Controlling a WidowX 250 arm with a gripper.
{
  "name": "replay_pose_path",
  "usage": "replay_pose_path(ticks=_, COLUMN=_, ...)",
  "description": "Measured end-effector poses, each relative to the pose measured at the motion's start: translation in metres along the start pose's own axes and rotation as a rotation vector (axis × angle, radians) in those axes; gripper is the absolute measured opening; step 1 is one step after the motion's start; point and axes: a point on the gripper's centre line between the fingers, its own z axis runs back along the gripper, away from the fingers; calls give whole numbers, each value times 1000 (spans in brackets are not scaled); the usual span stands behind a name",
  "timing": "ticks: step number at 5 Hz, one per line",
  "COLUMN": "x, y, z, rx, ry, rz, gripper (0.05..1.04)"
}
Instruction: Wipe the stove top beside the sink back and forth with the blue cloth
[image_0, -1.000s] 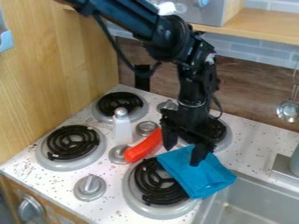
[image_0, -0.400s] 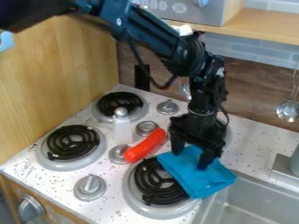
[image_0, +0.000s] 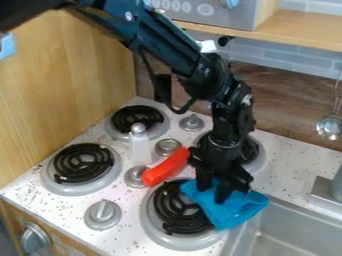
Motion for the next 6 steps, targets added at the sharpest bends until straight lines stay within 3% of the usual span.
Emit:
replay_pose_path(ticks=1, x=-18, y=-2, z=1, rx=-1, ry=7, rz=2, gripper=228)
replay_pose_path(ticks=2, x=-39, y=-10, z=3, rx=-1, ry=12, rz=-22, gripper=137)
replay_pose_path(ticks=4, x=-90, y=-28, z=-2, rx=8, ry=48, rz=-89, gripper=106)
replay_pose_path(ticks=5, x=-92, y=-34, z=-2, rx=3, ry=49, rz=-99, gripper=106)
replay_pose_path(ticks=6, x=-70, y=-39, z=9, rx=-10, ry=12, rz=-101, gripper=106)
